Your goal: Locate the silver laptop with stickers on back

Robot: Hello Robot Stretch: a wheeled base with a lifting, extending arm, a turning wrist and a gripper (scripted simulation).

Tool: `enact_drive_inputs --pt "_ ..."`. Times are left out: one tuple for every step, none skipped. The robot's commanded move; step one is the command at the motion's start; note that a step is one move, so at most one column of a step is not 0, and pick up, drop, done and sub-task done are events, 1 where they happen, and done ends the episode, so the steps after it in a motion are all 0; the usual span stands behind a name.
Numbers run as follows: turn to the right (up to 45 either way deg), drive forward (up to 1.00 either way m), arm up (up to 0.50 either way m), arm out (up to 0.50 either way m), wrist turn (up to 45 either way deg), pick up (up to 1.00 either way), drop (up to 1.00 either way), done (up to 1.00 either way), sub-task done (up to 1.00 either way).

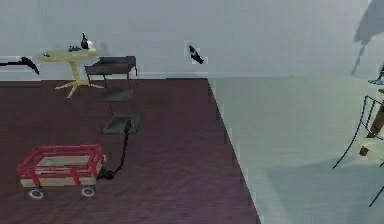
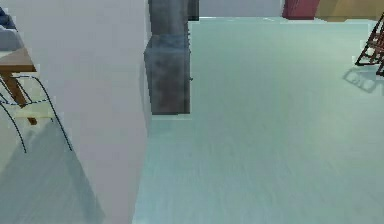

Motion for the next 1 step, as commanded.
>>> enact_drive_inputs --pt "0.0 0.8 0.0 0.0 0.0 0.0 0.0 0.0 0.0"
